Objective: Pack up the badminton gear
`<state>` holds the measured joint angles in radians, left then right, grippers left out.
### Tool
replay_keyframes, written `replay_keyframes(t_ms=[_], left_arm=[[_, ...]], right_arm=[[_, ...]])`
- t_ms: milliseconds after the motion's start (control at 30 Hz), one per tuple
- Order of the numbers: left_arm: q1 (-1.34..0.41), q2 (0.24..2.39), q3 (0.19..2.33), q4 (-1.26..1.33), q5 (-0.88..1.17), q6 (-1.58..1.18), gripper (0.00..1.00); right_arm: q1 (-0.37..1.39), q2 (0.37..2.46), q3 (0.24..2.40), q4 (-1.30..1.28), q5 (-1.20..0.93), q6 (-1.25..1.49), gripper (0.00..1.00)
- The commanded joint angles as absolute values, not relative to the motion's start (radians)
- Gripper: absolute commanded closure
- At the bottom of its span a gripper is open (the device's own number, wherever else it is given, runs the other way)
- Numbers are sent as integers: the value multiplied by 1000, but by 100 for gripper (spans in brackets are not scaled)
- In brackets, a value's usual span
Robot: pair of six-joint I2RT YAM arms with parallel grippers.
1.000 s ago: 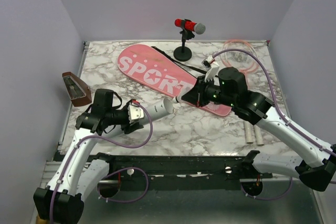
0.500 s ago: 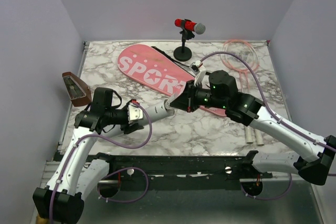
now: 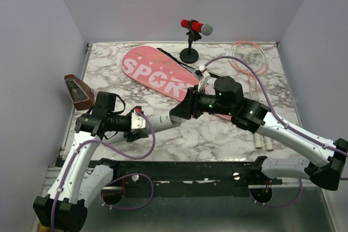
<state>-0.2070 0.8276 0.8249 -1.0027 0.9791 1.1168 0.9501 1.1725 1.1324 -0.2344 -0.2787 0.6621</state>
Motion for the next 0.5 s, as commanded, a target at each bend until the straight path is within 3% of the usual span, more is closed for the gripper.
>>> replay_keyframes(t_ms=[0,133,467], left_arm=[[-206,818,862,-1034,1068,1160,47],[-206,819,861,-1034,1072,1160,47],[-206,815,865,-1023,1081,1134,47]], right_arm=[[957,1128,1108,-207,-284,676,50],[957,1085,1129,-239,-258,670,45],[957,1046,1126,-290,-228,669,42]])
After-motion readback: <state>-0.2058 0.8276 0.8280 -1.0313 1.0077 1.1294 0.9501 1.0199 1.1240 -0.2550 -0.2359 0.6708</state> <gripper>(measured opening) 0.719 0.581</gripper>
